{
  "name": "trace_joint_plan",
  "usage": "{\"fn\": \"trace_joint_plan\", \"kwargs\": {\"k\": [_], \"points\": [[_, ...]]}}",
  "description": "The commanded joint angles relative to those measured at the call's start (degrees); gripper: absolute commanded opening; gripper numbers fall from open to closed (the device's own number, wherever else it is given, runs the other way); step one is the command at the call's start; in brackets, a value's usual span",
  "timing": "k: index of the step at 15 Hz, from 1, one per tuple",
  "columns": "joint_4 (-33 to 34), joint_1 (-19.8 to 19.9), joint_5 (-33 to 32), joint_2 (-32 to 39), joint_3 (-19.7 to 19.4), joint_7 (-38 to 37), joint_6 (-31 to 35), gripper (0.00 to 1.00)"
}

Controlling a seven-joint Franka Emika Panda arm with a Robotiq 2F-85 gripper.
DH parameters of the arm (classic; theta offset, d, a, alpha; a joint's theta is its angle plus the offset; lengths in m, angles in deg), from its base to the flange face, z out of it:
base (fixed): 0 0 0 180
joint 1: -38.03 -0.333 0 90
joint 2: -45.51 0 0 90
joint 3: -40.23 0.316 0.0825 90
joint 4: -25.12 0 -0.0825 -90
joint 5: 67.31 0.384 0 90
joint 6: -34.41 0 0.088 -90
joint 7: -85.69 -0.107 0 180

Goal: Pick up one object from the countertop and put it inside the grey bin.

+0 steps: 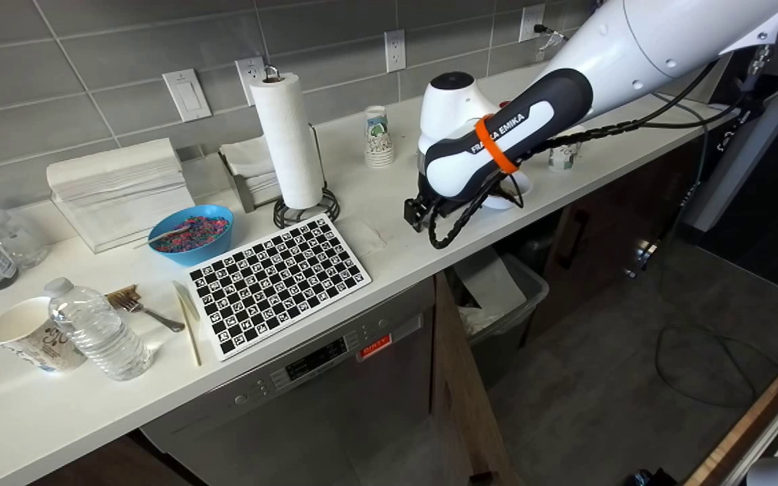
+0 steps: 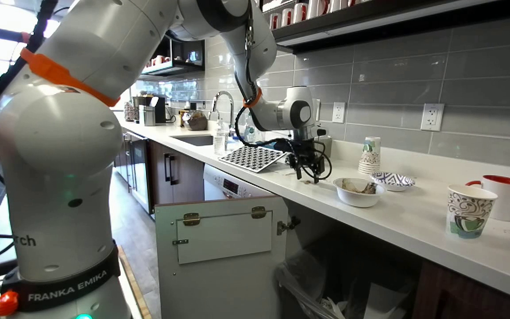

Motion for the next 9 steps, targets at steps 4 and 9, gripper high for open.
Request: {"fn": "trace_joint_plan", "kwargs": {"k": [4,9], "points": [[-1.7,-0.4,-0.5,-0.8,-0.3,-1.6,1.0,0.29],[-1.7,-0.4,-0.3,-0.7,0.0,-1.6,0.7,0.0]]}}
